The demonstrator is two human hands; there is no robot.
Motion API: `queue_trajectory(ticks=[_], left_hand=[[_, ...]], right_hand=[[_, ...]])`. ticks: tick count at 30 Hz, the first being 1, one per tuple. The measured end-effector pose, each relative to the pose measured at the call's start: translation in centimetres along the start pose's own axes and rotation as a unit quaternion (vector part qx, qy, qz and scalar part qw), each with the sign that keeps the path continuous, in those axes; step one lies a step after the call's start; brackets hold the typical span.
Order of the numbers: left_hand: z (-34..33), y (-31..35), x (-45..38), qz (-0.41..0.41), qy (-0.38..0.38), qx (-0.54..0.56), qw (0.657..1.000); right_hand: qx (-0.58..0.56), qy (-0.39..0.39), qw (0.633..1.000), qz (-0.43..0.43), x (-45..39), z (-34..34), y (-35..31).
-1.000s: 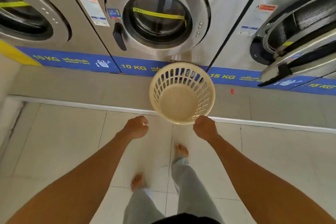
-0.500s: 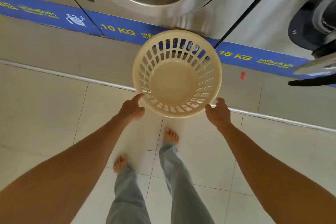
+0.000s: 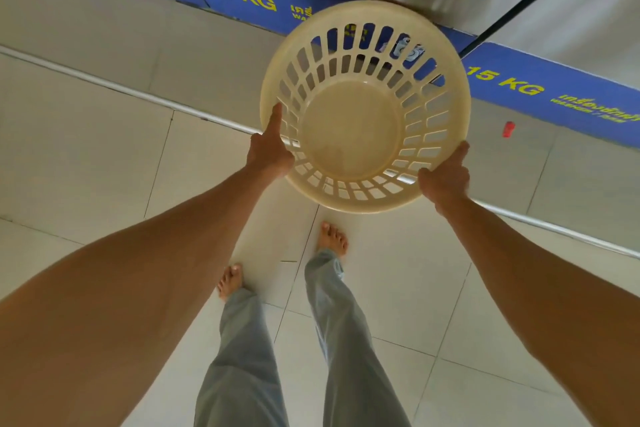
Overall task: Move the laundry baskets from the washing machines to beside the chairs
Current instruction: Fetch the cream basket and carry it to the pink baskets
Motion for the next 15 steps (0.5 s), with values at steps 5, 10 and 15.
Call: queue_trajectory(ticks=[5,10,15], left_hand=[[-1.3,-0.4,0.1,0.011,0.013,-0.011,1.000],[-0.4,-2.6,-0.2,0.048,0.037,0.010,0.998],[-0.2,-5.7,-0.4,0.125,0.047,0.084,0.987]], right_hand=[[-0.046,-0.068,0.996,-0.046,-0.5,-1.5,1.9],[-0.095,-0.093,0.987,-0.091,0.1,-2.6,2.6],[-0.172,-0.068,0.975,-0.121,0.4,-2.8,2.2]])
Point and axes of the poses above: each hand's wrist, its own x-axis away from the middle knuckle, its own z-axis out of the back of the hand, y = z × x, the point moved 10 cm from there along -x, towards the middle knuckle, and after that the axes turned 7 degrees about x, right-handed, at the moved point
